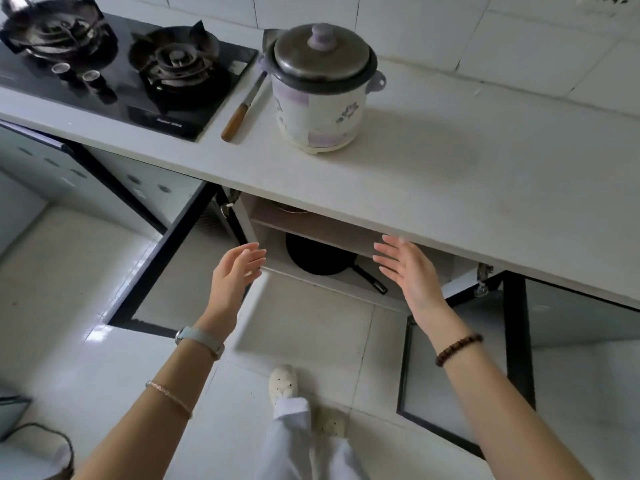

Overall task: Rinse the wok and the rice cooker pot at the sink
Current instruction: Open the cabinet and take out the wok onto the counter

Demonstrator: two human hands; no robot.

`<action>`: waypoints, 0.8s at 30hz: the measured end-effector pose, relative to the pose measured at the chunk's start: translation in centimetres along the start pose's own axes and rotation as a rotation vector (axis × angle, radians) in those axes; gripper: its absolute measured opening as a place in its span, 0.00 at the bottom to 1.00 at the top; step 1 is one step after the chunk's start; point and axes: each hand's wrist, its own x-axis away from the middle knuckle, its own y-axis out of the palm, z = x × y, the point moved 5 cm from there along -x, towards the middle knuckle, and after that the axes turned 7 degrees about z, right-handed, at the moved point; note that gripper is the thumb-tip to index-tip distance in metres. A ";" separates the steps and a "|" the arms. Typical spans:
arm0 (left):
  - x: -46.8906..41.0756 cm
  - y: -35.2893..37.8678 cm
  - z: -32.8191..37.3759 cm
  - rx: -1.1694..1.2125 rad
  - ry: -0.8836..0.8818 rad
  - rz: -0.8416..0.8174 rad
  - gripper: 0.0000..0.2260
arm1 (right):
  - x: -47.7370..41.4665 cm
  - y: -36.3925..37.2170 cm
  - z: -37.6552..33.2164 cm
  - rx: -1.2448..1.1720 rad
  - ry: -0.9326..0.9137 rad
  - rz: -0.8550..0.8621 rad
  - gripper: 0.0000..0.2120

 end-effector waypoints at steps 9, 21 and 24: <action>-6.6 3.6 -13.9 0.038 -0.114 -0.023 0.10 | -7.9 1.9 13.5 -0.029 0.070 0.051 0.19; -20.0 12.6 -33.4 0.140 -0.085 -0.293 0.12 | -24.2 2.9 33.4 0.018 -0.071 0.128 0.17; -22.4 14.3 -38.0 0.125 -0.085 -0.326 0.12 | -27.6 2.5 38.1 -0.011 -0.073 0.170 0.17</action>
